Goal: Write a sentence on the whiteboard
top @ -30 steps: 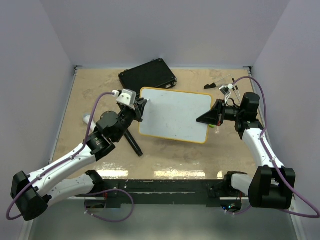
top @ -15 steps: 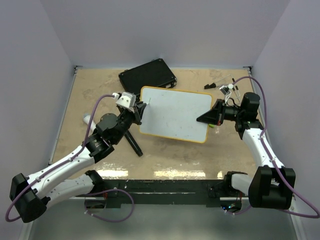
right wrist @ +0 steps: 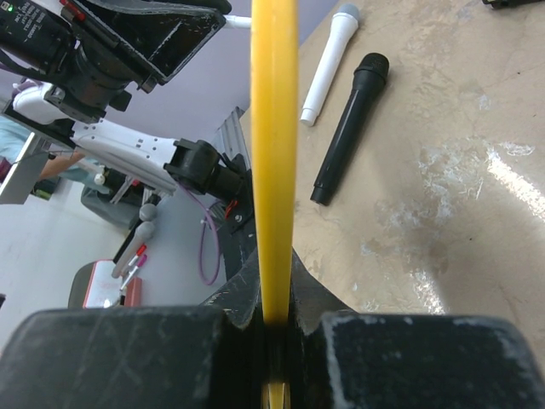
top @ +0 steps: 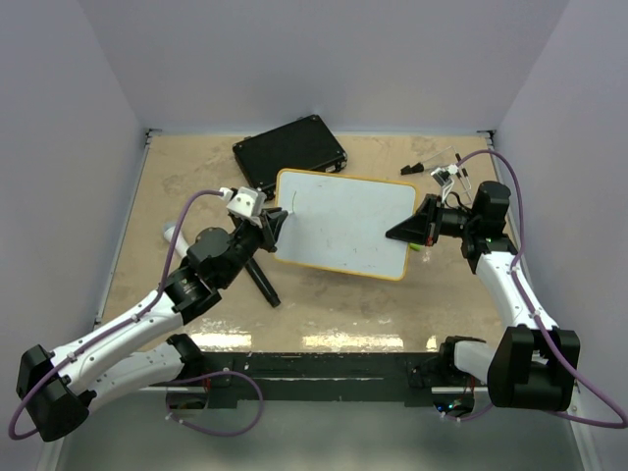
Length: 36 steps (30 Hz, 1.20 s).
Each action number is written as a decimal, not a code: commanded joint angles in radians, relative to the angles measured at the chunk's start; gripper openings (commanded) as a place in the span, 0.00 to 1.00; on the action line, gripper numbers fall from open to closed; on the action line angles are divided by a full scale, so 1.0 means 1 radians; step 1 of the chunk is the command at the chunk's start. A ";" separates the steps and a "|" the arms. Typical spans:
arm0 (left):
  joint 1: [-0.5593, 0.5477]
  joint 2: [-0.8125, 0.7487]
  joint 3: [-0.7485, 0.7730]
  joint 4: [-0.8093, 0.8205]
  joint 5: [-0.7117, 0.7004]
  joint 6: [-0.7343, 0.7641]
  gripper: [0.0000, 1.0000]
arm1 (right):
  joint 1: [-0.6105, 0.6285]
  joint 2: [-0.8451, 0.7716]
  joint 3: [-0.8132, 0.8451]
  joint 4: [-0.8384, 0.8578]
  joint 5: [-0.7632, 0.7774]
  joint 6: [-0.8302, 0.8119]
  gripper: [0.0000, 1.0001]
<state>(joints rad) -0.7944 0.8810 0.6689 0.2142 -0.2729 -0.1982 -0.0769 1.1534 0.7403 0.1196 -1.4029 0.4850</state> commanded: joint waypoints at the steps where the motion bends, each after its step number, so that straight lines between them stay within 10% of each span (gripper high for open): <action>1: -0.005 -0.008 0.044 0.019 -0.018 0.017 0.00 | 0.005 -0.031 0.051 0.034 -0.053 0.004 0.00; 36: 0.000 0.104 0.110 0.114 0.028 0.039 0.00 | 0.005 -0.029 0.051 0.035 -0.056 0.003 0.00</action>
<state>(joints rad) -0.7944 0.9836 0.7319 0.2794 -0.2630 -0.1631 -0.0769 1.1522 0.7403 0.1196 -1.3964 0.4850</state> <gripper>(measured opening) 0.166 0.058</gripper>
